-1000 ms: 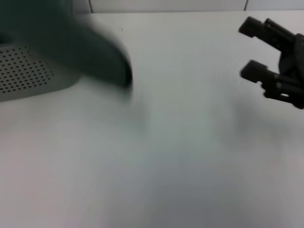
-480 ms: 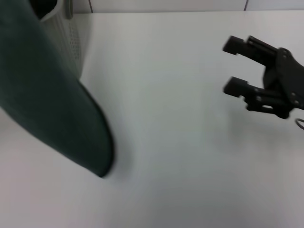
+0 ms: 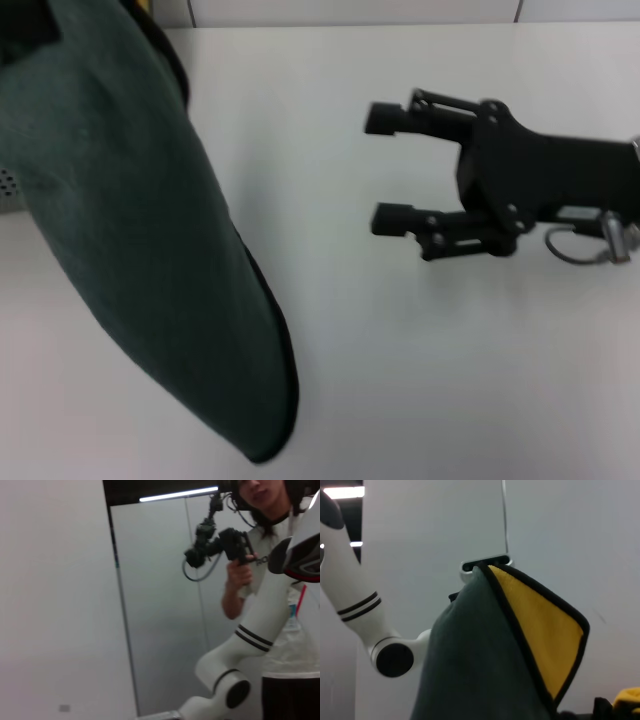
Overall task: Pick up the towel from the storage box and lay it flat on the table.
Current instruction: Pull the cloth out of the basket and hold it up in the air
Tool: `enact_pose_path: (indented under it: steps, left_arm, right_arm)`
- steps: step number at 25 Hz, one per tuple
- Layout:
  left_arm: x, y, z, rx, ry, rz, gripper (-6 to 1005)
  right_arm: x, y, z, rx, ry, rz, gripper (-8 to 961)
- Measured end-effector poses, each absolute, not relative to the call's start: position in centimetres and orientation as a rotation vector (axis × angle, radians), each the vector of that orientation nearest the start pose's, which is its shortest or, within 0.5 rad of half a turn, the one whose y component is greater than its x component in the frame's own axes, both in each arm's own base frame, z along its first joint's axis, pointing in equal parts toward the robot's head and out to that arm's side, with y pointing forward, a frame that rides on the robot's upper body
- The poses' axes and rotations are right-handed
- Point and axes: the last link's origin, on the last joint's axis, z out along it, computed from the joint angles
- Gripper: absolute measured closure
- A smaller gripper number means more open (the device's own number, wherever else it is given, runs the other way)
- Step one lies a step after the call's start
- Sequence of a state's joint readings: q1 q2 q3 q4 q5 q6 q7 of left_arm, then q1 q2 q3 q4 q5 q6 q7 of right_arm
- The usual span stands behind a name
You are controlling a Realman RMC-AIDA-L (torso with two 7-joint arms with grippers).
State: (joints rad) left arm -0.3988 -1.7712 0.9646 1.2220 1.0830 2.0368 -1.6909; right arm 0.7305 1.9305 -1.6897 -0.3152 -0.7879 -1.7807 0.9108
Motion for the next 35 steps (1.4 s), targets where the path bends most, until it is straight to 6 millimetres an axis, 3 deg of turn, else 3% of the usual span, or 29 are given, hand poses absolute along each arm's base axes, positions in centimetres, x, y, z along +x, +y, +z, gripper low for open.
enact_pose_path:
  steps: [10, 14, 24, 35]
  left_arm:
    - [-13.5, 27.8, 17.3, -2.939, 0.314, -1.271, 948]
    - [-13.4, 27.8, 16.9, -2.957, 0.314, -1.277, 947]
    - [-13.1, 27.7, 16.2, -2.994, 0.291, -1.287, 946]
    - [-12.6, 28.0, 15.5, -3.021, 0.296, -1.294, 944]
  right_arm:
    - [9.2, 35.5, 0.5, -3.047, -0.494, 1.239, 115]
    - [7.7, 36.0, 0.3, -3.145, -0.625, 1.093, 126]
    - [4.4, 36.0, 0.7, -3.152, -0.908, 0.924, 155]
    - [2.9, 35.0, -0.6, -3.177, -1.054, 0.816, 187]
